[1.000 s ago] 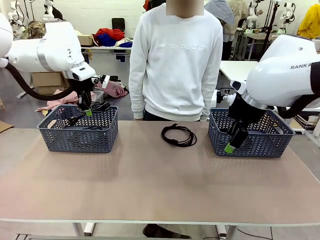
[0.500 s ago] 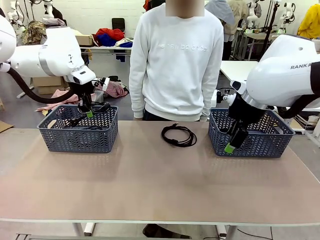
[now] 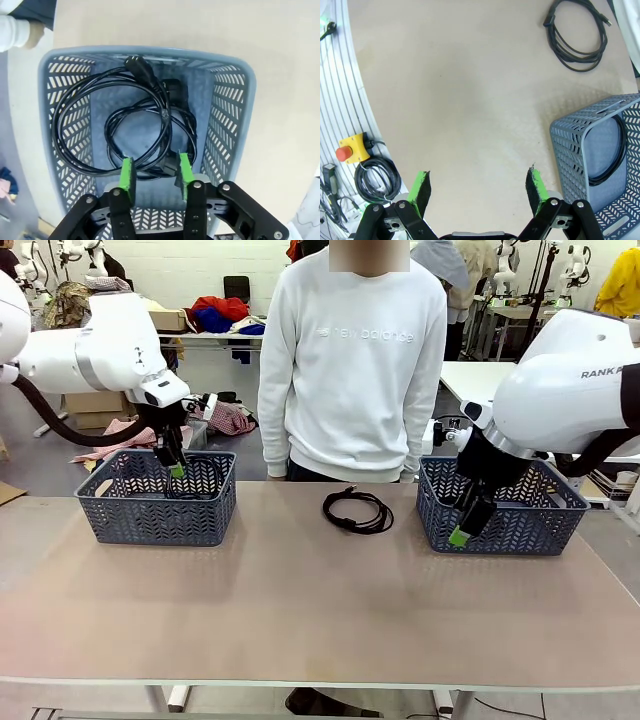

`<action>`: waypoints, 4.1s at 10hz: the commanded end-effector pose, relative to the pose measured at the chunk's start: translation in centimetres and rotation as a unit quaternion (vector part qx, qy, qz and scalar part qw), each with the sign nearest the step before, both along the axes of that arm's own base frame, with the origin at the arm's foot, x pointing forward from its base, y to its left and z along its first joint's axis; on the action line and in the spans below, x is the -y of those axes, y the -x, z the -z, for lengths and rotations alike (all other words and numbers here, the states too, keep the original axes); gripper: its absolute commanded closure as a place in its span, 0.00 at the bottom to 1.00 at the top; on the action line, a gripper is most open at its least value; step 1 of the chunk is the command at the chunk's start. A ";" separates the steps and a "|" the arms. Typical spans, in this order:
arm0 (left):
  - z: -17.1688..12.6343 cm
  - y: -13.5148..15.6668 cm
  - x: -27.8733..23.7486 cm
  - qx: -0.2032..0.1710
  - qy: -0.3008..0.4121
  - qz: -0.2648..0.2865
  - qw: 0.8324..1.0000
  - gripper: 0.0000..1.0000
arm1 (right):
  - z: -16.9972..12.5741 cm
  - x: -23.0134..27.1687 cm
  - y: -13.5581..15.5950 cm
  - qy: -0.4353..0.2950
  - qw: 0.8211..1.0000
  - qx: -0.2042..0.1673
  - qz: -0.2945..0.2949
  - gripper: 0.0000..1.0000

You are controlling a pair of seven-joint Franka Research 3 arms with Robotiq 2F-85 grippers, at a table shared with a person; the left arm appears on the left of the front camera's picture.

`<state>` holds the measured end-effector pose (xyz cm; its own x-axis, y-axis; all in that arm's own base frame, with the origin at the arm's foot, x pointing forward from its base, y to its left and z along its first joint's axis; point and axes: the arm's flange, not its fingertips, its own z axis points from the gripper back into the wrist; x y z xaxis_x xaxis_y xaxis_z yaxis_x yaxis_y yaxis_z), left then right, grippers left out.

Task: Organize the cables according to human instructions.
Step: Pick up a bundle of cables and place it in the basket indicated by the human.

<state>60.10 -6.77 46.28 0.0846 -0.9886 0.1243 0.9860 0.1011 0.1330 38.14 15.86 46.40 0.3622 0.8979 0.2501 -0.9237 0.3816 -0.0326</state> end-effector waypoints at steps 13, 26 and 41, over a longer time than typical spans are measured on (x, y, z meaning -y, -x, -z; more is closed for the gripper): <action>-1.9 0.4 -0.5 -0.028 0.015 -0.007 0.999 0.00 | -0.1 -0.2 0.0 0.003 1.000 0.002 0.002 0.00; -0.8 13.9 7.5 -0.045 0.115 -0.069 0.990 0.00 | -0.1 -0.2 0.0 0.003 1.000 0.002 0.002 0.00; 0.6 17.8 10.1 -0.022 0.108 -0.063 0.992 0.00 | -0.1 -0.2 0.0 0.003 1.000 0.002 0.002 0.00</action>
<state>42.37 -17.04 45.55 0.2109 -0.9198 0.3309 0.9688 0.2417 0.0544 38.13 15.89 46.40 0.3614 0.8982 0.2503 -0.9241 0.3808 -0.0324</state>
